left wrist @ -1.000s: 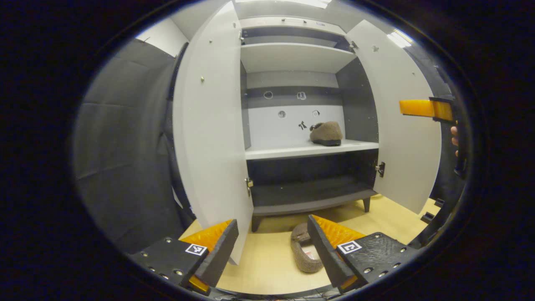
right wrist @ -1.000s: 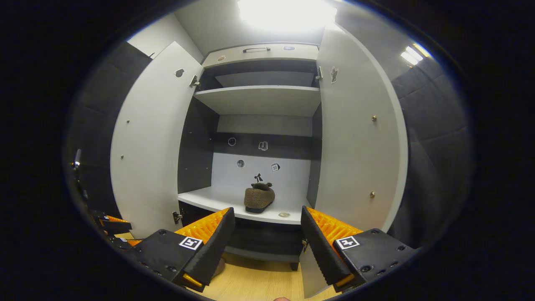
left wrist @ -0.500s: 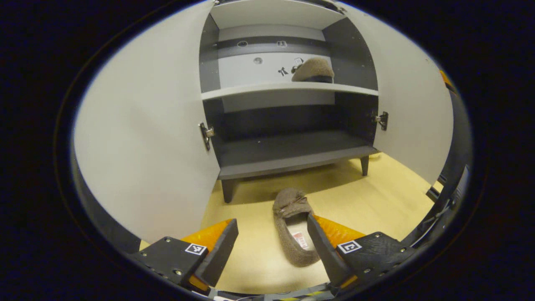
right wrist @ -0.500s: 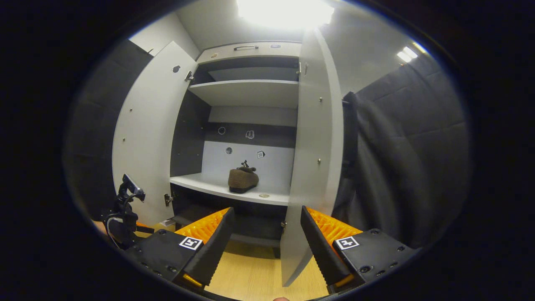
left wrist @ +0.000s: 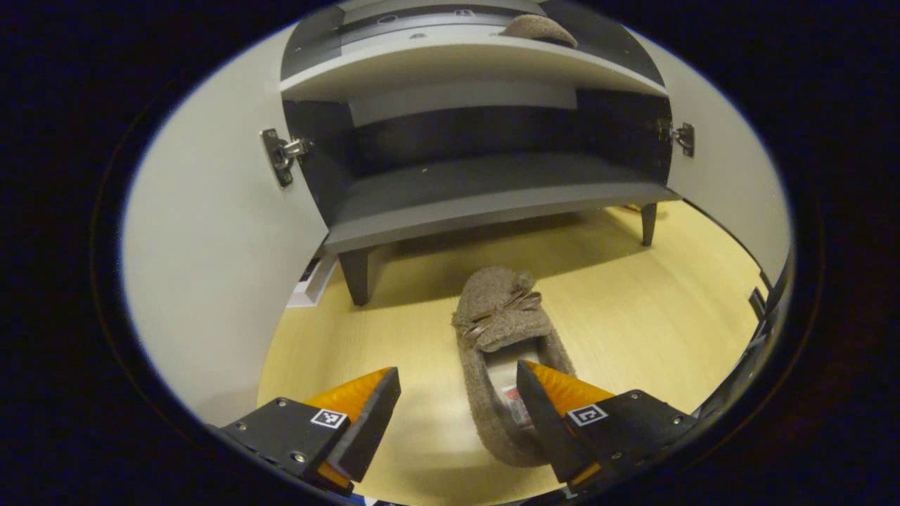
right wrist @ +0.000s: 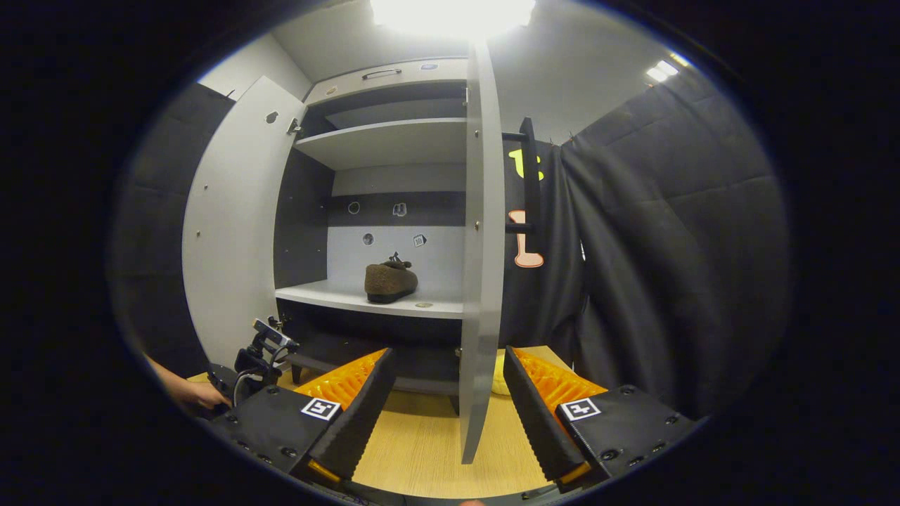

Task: Grab one shoe with the right hand and put it into the shoe cabinet, grab the other shoe with the left hand and put it into the shoe cabinet; then close the right door with the right hand and the left door with the left hand.

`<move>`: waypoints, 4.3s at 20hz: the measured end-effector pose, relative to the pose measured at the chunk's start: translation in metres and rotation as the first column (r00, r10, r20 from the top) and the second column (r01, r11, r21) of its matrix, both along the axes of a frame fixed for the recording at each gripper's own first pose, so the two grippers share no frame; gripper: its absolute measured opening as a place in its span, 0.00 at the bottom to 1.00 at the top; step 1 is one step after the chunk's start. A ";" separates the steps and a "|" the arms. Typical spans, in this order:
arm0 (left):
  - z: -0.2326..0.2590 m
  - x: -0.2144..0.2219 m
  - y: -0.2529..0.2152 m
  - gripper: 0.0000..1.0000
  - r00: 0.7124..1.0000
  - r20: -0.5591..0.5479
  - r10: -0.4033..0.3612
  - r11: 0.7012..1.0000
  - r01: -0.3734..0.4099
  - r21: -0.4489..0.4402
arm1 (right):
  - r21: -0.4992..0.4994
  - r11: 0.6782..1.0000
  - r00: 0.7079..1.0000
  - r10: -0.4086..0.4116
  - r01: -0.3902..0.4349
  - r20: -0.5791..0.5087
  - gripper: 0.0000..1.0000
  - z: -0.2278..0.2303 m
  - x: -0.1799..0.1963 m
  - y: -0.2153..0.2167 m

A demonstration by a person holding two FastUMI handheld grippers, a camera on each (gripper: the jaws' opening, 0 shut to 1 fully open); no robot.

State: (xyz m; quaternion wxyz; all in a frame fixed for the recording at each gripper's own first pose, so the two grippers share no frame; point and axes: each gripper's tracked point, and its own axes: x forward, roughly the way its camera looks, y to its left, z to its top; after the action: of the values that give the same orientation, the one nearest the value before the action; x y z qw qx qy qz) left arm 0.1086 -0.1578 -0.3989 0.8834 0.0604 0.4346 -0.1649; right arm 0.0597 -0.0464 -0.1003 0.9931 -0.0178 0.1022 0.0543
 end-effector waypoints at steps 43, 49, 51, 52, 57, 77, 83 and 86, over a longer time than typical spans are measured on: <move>0.216 0.065 -0.001 0.01 0.923 0.371 0.101 0.976 -0.019 -0.216 | -0.026 0.997 0.997 0.075 -0.074 0.037 0.98 0.021 -0.029 0.017; 0.289 0.093 -0.006 0.00 0.868 0.477 0.137 0.963 -0.004 -0.270 | -0.036 0.997 0.996 0.075 -0.073 0.054 0.98 0.028 -0.035 0.011; 0.304 0.102 -0.006 0.00 0.852 0.499 0.158 0.959 -0.012 -0.283 | -0.038 0.997 0.996 0.072 -0.070 0.060 0.98 0.030 -0.035 0.009; 0.309 0.111 -0.006 0.01 0.848 0.502 0.169 0.956 -0.018 -0.292 | -0.038 0.997 0.996 0.070 -0.067 0.062 0.98 0.031 -0.035 0.007; 0.344 0.160 -0.006 0.00 0.807 0.542 0.233 0.938 -0.039 -0.345 | -0.036 0.998 0.997 0.060 -0.058 0.045 0.98 0.027 -0.036 0.000; 0.289 0.329 -0.031 0.07 0.916 0.298 0.269 0.929 -0.165 -0.331 | 0.020 0.999 0.999 0.032 -0.031 -0.043 0.98 -0.009 -0.013 -0.001; 0.316 0.315 -0.022 0.44 0.906 0.363 0.217 0.951 -0.113 -0.286 | 0.040 0.998 0.999 0.045 -0.044 -0.021 0.98 0.000 -0.018 0.009; 0.342 0.292 -0.014 1.00 0.886 0.407 0.221 0.954 -0.110 -0.279 | 0.043 0.998 0.999 0.051 -0.051 0.000 0.98 0.010 -0.023 0.014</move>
State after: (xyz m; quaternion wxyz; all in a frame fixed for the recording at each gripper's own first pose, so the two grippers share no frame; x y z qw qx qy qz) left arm 0.4006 -0.1714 -0.0566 0.9692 -0.0528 0.2066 -0.1235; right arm 0.0364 -0.0323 -0.0907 0.9915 0.0010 0.1011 0.0817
